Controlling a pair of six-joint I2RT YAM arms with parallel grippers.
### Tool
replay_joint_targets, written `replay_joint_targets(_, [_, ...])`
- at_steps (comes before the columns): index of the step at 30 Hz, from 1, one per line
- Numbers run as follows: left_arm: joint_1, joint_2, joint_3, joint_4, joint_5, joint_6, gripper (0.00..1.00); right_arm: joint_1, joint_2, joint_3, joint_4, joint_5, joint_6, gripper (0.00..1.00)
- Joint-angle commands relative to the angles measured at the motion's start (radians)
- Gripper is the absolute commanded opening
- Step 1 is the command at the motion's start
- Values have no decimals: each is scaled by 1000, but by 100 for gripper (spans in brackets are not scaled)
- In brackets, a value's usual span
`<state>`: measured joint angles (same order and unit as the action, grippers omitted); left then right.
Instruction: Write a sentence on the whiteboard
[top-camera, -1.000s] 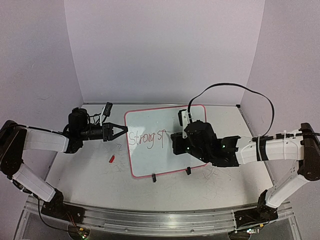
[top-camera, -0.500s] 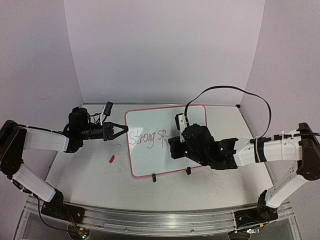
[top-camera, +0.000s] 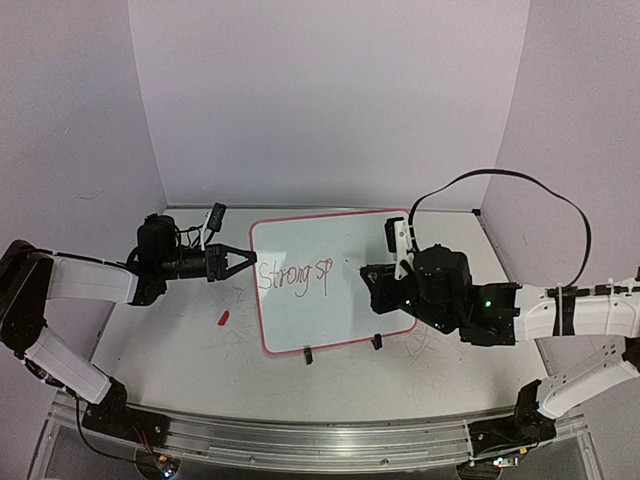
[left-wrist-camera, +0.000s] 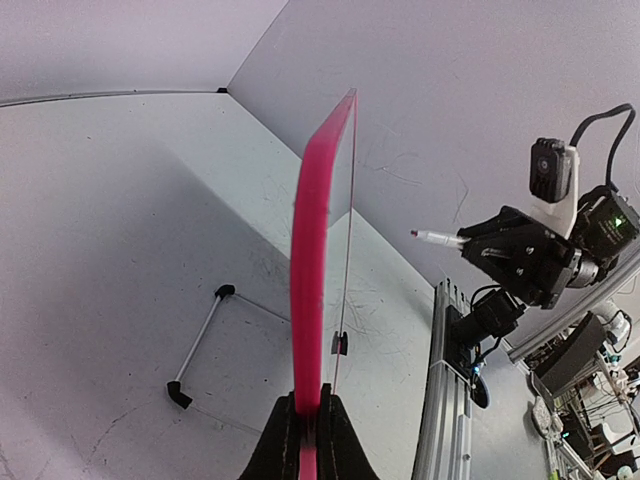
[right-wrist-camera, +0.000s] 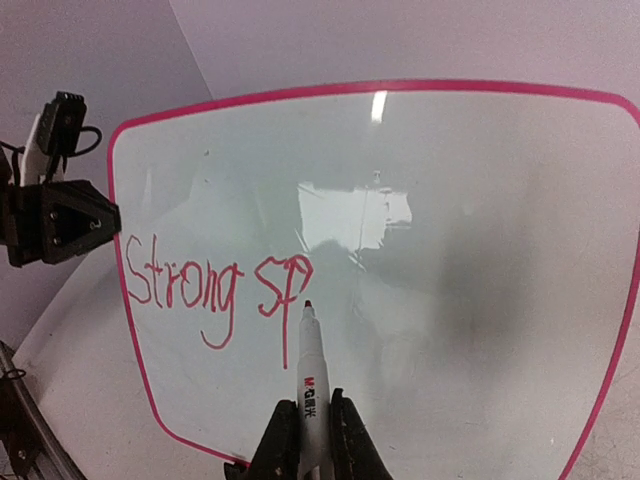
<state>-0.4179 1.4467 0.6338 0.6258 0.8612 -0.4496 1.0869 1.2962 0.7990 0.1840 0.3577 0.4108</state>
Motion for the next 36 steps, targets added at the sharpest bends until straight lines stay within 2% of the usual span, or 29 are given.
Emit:
replay_joint_targets(1, [-15,1,28,-4,2,17,0,-5,-10,2,23,-2,-20,0])
replay_joint_targets(29, [-15,-11,23,-19,-13,26,0,-5,148,124,-45,-58,-67,0])
replay_joint_targets(36, [-16,-12,21,-20,-16,28,0,-5,134,115,-50,9,-59,0])
